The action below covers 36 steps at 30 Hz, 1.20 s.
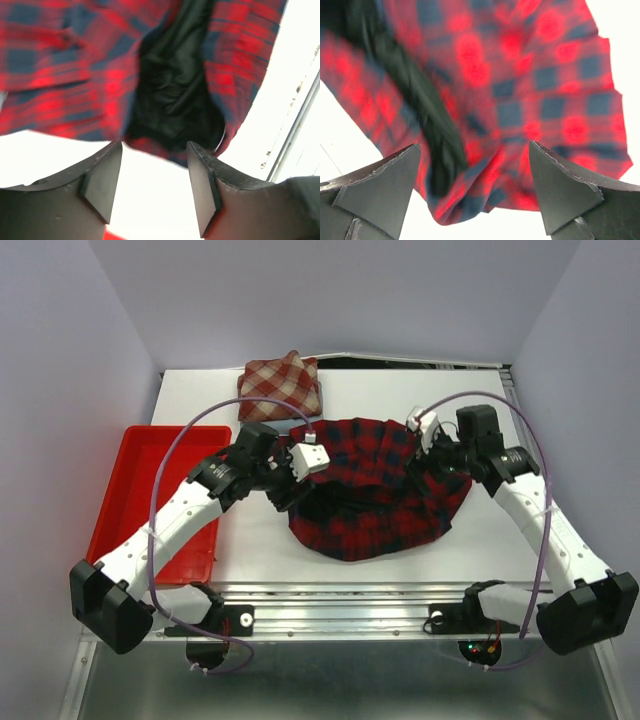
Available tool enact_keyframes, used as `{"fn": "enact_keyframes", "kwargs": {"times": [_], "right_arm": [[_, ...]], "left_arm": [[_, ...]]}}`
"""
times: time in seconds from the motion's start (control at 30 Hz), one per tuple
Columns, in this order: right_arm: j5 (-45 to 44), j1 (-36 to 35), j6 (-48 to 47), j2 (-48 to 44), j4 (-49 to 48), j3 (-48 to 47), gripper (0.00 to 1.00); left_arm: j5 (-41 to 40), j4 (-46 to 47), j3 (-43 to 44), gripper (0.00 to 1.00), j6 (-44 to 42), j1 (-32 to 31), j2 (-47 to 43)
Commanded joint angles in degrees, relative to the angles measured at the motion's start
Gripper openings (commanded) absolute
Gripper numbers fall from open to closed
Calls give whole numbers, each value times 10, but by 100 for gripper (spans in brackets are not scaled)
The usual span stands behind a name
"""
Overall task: Fold and stack the skirts
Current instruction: Flatten the skirt out
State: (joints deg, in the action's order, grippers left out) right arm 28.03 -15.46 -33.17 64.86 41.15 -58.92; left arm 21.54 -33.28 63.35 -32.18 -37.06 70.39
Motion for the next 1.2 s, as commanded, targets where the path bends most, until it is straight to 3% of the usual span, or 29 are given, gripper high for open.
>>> {"fn": "enact_keyframes", "kwargs": {"times": [0.0,0.1,0.13,0.23,0.27,0.47,0.6,0.7,0.8,0.97,1.17], "right_arm": [[18,-2,79,54,-4,-117,92],[12,-2,58,152,45,-201,86],[9,-2,45,177,77,-235,84],[18,-2,-1,257,131,-275,80],[18,-2,-19,270,141,-290,79],[21,-2,-73,319,174,-288,72],[16,-2,-81,305,176,-266,71],[-9,3,-70,280,180,-259,75],[-36,20,-61,251,193,-276,83],[-25,59,-106,234,323,-328,86],[-46,59,-128,169,385,-256,90]], "left_arm": [[10,-41,8,67,4,27,-36],[10,-76,-7,74,-12,28,-42],[15,-83,-17,86,-11,27,-43],[18,-89,-42,88,-5,21,-44],[15,-82,-50,99,-6,10,-47],[0,-33,-82,99,-15,-22,-48],[-23,1,-79,99,-52,-28,-36],[-42,-7,-75,98,-102,-27,-43],[-53,-42,-57,98,-200,14,-43],[7,-91,2,98,-359,106,-18],[87,-75,23,98,-454,111,17]]}}
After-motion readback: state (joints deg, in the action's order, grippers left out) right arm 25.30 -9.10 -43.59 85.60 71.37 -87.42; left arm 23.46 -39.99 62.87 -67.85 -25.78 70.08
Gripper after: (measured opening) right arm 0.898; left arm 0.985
